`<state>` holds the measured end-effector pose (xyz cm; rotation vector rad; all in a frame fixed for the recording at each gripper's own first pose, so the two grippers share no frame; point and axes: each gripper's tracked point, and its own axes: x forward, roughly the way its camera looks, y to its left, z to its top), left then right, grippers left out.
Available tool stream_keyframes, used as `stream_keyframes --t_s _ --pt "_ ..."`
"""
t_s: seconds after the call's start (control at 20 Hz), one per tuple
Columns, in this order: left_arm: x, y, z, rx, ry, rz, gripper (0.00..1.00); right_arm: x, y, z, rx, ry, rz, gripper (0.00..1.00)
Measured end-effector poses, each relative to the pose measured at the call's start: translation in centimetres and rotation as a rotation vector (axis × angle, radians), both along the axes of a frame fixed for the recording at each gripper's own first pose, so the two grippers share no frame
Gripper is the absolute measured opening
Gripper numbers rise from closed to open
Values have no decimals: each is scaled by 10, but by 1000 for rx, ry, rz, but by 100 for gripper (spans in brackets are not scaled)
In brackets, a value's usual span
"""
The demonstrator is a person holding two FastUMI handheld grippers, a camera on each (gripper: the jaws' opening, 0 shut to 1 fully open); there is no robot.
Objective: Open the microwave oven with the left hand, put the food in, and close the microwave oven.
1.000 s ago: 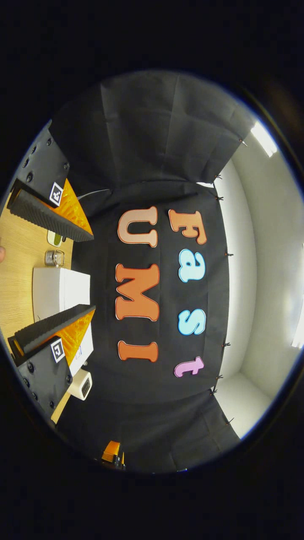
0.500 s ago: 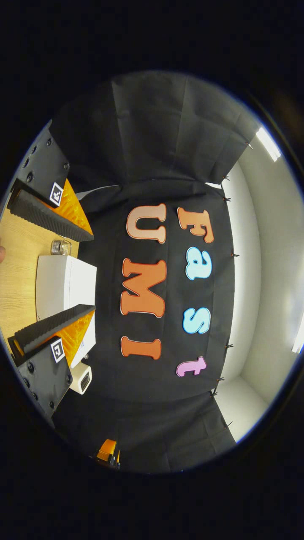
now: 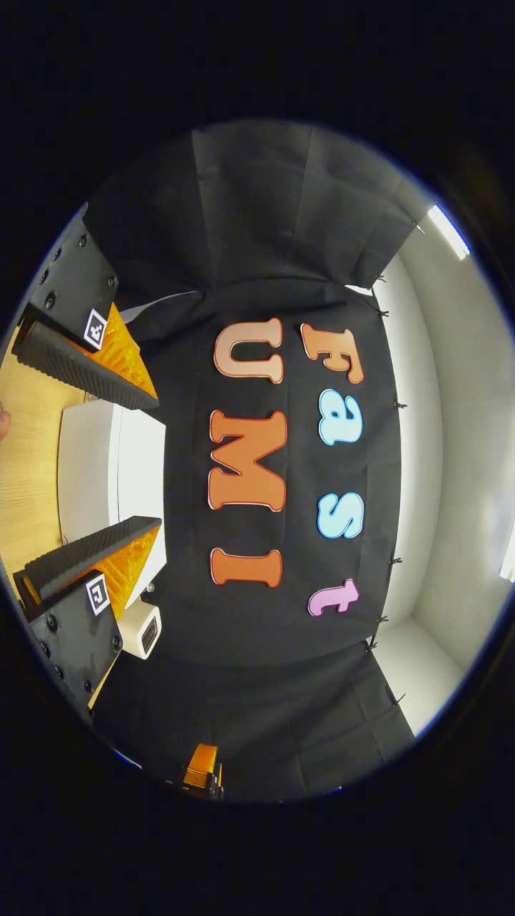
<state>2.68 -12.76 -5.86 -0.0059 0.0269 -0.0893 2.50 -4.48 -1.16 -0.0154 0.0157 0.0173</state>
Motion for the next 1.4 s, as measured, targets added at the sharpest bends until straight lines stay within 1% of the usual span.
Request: stream_keyframes --t_s 0.1,0.15,0.2,0.25,0.3,0.35,0.4,0.45,0.5,0.6,0.65,0.7,0.75,0.8,0.85,0.9,0.95,1.0,1.1,1.15,1.2,1.3,1.35,1.4 --pt "6 -23 -19 -38 25 -32 100 1 -2 -2 -3 8 -1 93" --pt "8 -35 -28 -62 31 -48 98 3 -4 -3 -6 12 -1 93" --pt "12 -48 -39 -77 41 -64 98 5 -5 -5 -11 17 -1 93" --pt "16 -59 -52 -81 62 -77 94 6 -7 -7 -15 24 -2 93" --pt "21 -68 -65 -83 87 -82 94 8 -8 -10 -20 34 0 93" --pt "24 -77 -77 -95 110 -90 100 9 -9 -13 -23 44 2 93" --pt "28 -86 -86 -109 118 -98 94 11 -11 -15 -23 50 3 93" --pt "32 -94 -91 -112 113 -102 94 12 -12 -15 -22 53 4 93" --pt "36 -100 -96 -101 97 -104 94 14 -15 -16 -20 58 3 93" --pt "45 -118 -111 -44 66 -121 94 16 -19 -19 -17 71 1 93" --pt "51 -128 -120 -12 51 -135 98 17 -22 -20 -16 72 -4 93" --pt "55 -139 -136 21 58 -148 98 19 -26 -20 -17 73 -13 93" --pt "57 -147 -148 33 69 -161 94 21 -31 -22 -18 75 -23 93" --pt "59 -156 -160 32 82 -176 94 22 -35 -22 -19 80 -30 93" --pt "60 -164 -173 28 94 -189 98 23 -38 -23 -19 84 -36 93" --pt "66 -170 -183 35 102 -194 94 24 -42 -25 -18 89 -42 93" --pt "72 -174 -194 51 107 -197 94 26 -45 -26 -18 94 -48 93" --pt "77 -176 -203 71 107 -195 98 27 -48 -27 -17 100 -50 93" --pt "85 -180 -221 106 110 -187 94 30 -51 -29 -20 110 -55 93" --pt "90 -183 -229 110 112 -190 95 31 -52 -31 -23 113 -60 93" --pt "94 -187 -236 107 112 -199 98 33 -52 -32 -26 116 -62 93" --pt "103 -193 -246 100 110 -208 98 35 -50 -36 -41 129 -55 93" --pt "108 -192 -252 98 112 -200 94 36 -50 -39 -54 137 -53 93" --pt "111 -193 -259 95 126 -197 95 37 -52 -40 -67 143 -56 93"
